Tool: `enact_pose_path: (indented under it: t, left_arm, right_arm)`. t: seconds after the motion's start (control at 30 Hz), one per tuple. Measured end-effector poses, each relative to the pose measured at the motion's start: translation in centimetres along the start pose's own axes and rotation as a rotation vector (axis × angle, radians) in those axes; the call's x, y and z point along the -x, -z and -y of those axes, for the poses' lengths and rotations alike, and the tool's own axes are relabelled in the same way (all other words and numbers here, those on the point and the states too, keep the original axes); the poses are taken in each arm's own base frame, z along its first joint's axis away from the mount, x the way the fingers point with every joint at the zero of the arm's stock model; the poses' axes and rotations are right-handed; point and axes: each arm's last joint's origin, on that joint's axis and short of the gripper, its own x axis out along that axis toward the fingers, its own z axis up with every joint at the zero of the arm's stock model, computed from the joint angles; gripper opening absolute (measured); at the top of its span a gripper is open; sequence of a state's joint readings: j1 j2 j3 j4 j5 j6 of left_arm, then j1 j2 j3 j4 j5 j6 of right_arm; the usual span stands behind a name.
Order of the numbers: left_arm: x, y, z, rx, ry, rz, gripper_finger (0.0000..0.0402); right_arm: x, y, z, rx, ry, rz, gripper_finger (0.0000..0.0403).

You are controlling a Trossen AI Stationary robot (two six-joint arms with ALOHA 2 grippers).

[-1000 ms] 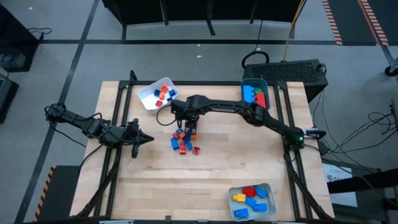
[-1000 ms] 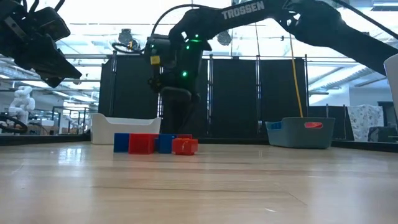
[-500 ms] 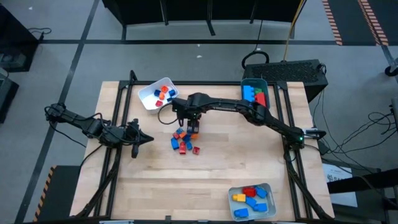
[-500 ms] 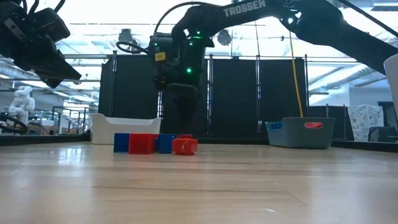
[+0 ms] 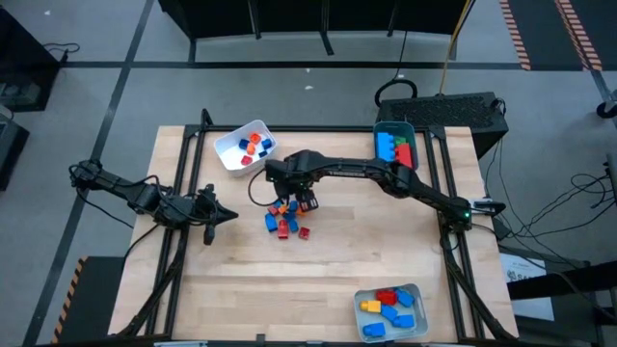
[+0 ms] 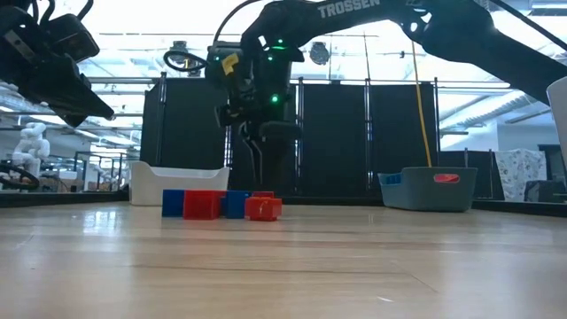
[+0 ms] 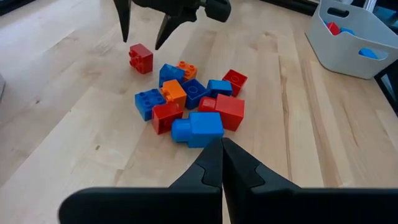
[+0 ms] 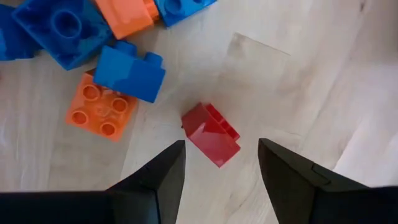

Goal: Sort blocks by size
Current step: Put the small 4 stud red game piece into the white bin

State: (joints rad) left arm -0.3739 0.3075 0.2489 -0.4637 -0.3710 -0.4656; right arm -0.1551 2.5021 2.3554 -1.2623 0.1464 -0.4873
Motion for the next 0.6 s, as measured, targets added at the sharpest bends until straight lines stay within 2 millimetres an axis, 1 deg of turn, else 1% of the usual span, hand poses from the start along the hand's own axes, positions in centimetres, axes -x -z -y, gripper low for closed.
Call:
enact_pose_path:
  t: [0.37,0.53,0.6]
  left_arm:
    - [0.0,0.0,0.0,0.001,0.000,0.000,0.0002]
    - [0.0,0.0,0.0,0.001,0.000,0.001,0.0002]
    - [0.0,0.0,0.0,0.001,0.000,0.001,0.0002]
  right_arm:
    - [-0.3,0.2,0.5,-0.004,-0.018,0.008,0.0185]
    - [-1.8,0.3,0.1,-0.007,-0.018,0.002,0.0185]
    - [-2.7,0.4,-0.1,-0.002,-0.028,-0.007,0.0185]
